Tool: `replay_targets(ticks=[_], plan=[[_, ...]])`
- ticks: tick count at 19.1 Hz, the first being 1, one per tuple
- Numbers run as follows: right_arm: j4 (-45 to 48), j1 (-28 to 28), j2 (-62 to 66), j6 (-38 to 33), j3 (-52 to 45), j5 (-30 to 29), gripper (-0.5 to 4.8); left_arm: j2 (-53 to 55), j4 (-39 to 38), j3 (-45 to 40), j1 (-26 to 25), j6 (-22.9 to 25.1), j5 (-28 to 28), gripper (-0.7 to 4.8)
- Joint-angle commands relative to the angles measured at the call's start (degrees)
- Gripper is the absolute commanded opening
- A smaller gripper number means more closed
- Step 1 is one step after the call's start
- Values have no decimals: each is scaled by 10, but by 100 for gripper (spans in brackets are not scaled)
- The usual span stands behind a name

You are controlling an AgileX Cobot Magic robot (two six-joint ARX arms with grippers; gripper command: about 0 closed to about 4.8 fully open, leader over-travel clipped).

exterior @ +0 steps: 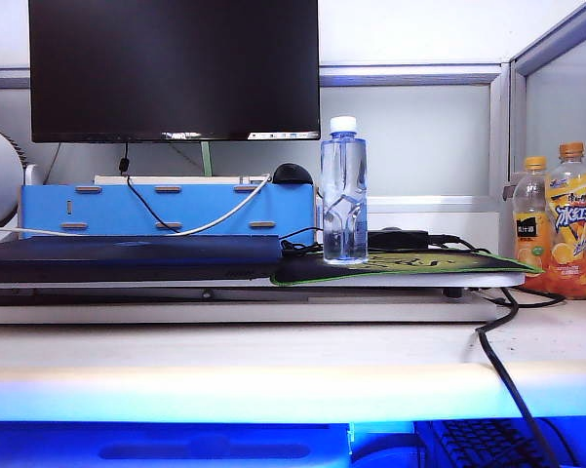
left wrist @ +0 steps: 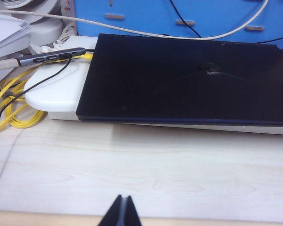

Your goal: Pick up the mineral water bottle and place it on the laptop.

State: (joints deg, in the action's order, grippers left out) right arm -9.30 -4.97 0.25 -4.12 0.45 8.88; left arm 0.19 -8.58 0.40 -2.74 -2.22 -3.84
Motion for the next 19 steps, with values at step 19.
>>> replay_targets(ticks=[19], plan=[[115,0,25,-159,76,-169,-5,-1,0,0,0,1,0,-2]])
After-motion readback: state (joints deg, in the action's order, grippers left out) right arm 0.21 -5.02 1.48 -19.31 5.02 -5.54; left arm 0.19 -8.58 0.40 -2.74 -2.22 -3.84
